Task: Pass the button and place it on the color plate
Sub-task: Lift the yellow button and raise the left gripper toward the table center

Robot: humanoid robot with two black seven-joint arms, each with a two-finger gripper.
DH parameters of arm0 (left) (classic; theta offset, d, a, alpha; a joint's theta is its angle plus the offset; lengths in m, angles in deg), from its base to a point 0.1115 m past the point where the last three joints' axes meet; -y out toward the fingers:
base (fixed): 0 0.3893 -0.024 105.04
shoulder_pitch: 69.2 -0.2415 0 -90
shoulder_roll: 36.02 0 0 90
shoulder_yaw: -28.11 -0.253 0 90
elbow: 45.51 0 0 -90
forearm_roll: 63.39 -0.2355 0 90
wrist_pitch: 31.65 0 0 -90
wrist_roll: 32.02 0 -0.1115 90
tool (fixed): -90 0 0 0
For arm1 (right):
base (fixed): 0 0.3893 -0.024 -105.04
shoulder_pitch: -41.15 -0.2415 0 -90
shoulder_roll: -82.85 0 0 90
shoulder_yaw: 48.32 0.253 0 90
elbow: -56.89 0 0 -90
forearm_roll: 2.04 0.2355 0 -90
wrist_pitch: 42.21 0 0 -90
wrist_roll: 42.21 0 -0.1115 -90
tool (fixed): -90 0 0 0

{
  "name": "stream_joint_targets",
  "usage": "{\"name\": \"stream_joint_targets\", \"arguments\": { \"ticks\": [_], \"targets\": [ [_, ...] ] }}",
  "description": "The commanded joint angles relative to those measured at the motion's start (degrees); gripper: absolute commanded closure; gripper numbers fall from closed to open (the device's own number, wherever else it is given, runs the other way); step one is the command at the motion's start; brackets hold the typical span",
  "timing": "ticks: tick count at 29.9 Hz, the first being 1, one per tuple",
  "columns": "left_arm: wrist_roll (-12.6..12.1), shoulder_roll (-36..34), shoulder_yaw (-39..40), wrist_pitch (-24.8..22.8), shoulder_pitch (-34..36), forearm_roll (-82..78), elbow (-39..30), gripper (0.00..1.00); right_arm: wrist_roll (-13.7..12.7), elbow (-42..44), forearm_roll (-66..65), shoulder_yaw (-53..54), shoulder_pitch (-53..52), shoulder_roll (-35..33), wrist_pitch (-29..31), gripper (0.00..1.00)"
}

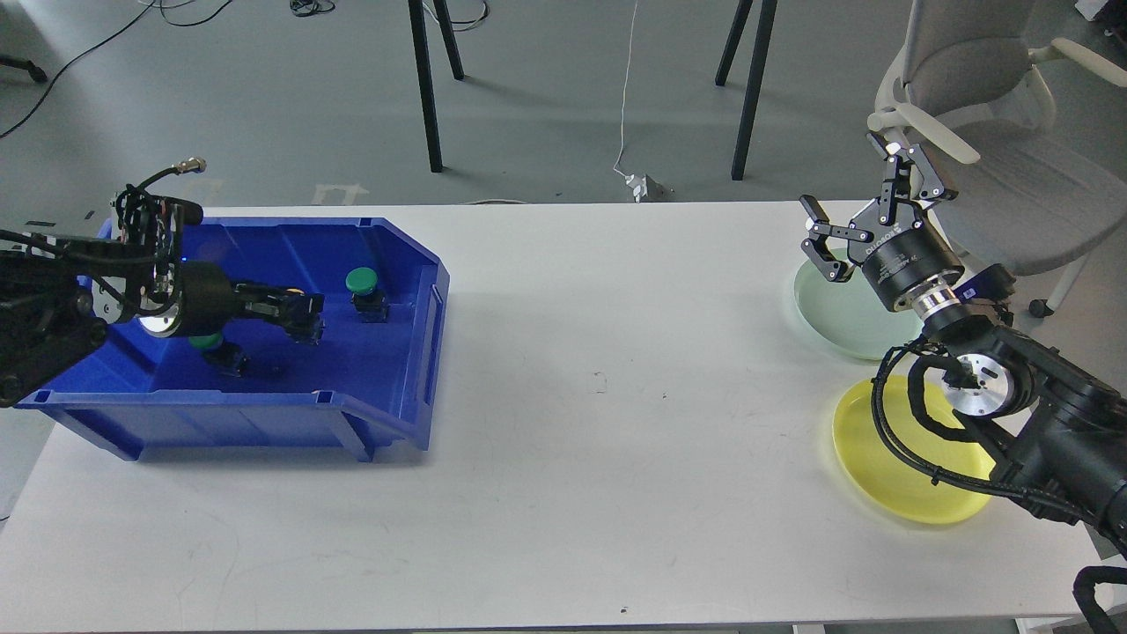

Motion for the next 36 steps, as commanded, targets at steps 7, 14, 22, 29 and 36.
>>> {"name": "stream_joint_targets", "arguments": {
  "ticks": [7, 14, 22, 29, 36],
  "targets": [
    [0.0, -14.09, 11.81, -7.03, 4.08, 8.79, -19.53, 0.76, 0.0, 1.67, -0.01, 1.06, -0.21, 0.52, 0.0, 0.01],
    [0.0, -11.49, 23.08, -7.03, 2.32, 33.29, -28.42, 0.76, 0.0, 1.5, -0.01, 1.15, -1.44, 0.44, 0.0, 0.01],
    [0.0, 10.83, 24.23, -7.03, 0.22, 45.55, -23.96, 0.75, 0.0, -1.39, -0.09, 0.27, -1.7, -8.69, 0.0, 0.01],
    [0.0, 25.0, 24.32, -5.4, -4.53, 45.46, -13.06, 0.74, 0.0, -16.49, -0.18, -4.91, -0.65, -16.16, 0.0, 0.02],
    [0.0, 26.06, 24.84, -4.35, -5.15, 45.81, -12.87, 0.74, 0.0, -33.21, -8.68, -6.6, 0.32, -23.29, 0.0, 0.03]
  ]
}}
